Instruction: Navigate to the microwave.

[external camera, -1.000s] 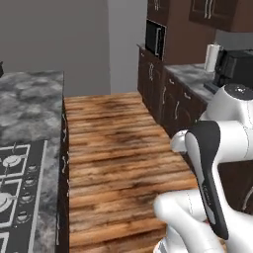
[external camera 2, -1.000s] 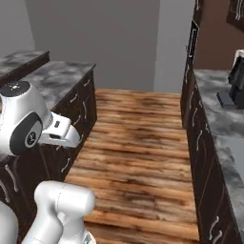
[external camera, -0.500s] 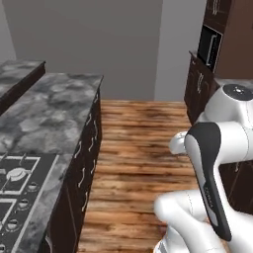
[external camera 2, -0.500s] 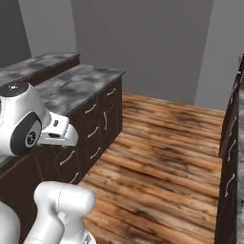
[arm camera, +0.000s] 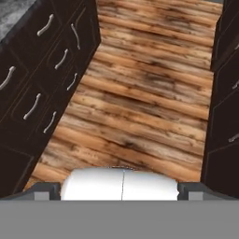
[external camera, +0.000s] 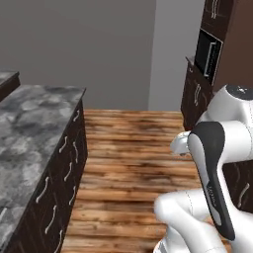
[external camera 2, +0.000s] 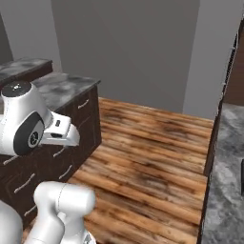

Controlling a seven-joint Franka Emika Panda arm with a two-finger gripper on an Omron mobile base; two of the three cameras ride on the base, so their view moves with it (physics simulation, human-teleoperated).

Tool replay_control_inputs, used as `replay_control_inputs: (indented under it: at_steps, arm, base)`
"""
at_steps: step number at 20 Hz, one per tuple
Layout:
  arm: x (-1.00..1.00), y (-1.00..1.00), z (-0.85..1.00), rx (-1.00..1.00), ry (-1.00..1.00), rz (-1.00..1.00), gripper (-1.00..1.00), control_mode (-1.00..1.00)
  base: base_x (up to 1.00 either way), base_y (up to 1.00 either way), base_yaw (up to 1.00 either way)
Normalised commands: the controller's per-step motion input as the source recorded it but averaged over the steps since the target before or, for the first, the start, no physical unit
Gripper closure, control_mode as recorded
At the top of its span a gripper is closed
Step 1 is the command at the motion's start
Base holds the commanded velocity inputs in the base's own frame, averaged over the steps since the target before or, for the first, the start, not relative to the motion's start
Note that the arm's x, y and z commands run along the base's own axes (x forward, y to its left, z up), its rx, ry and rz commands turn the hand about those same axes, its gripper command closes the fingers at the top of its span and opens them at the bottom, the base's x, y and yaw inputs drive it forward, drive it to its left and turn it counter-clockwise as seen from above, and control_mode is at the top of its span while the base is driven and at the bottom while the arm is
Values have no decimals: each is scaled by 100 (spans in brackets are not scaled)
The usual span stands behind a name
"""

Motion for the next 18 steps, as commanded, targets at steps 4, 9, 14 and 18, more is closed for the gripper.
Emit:
replay_control_inputs:
  at_steps: [4,9,14,18]
  arm:
    - [0,0,0,0,0,0,-100,100]
    - [0,0,0,0,0,0,-100,100]
    - [0,0,0,0,0,0,-100,100]
    - [0,0,0,0,0,0,-100,100]
  base:
    - [100,-19,0]
    - [100,-2,-8]
    - [100,3,-18]
    - [100,15,-30]
